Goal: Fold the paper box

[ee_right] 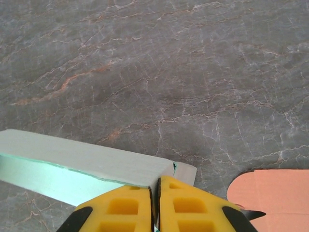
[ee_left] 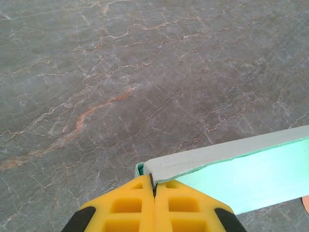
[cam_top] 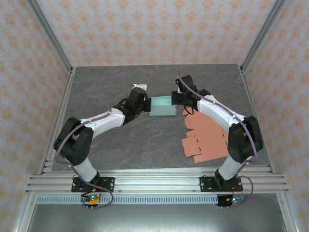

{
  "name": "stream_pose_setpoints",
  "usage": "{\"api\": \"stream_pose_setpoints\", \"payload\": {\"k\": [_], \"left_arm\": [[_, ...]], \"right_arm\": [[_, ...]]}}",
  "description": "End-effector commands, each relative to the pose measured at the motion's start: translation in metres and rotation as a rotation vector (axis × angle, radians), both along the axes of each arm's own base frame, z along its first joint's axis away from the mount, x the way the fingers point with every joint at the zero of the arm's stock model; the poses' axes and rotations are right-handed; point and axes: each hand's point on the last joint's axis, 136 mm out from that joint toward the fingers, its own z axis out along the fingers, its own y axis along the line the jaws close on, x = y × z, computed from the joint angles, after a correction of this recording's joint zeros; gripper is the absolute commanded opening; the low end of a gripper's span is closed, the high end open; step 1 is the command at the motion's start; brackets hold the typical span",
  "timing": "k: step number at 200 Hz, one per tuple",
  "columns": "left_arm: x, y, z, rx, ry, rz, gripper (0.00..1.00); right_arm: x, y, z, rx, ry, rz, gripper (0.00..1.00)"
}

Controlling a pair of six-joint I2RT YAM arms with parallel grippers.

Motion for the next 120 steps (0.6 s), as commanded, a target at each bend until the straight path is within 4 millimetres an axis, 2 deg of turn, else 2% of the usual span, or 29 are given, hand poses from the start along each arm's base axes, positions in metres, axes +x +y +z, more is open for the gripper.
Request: {"api": "stream_pose_setpoints", "payload": {"k": [1, 52, 88, 120], "left_arm": [[-0.011, -0.01, -0.017, 0.032, 0.068, -0.017, 0.0], [-0.013, -0.016, -0.018, 0.043, 0.074, -0.025, 0.0], [-0.014, -0.016, -0.016, 0.051, 0.071, -0.027, 0.0], [-0.015, -0.014, -0.018, 0.058, 0.074, -0.025, 0.0]], "right_arm": [[-0.004, 0.012, 0.007, 0.038, 0.004, -0.036, 0.1], [-0.007, 0.011, -0.008, 0.038, 0.029, -0.061, 0.11], [-0.008, 0.018, -0.003, 0.111, 0.061, -0.093, 0.14], [-0.006, 0.016, 0.005, 0.112, 0.049, -0.107, 0.14]]}}
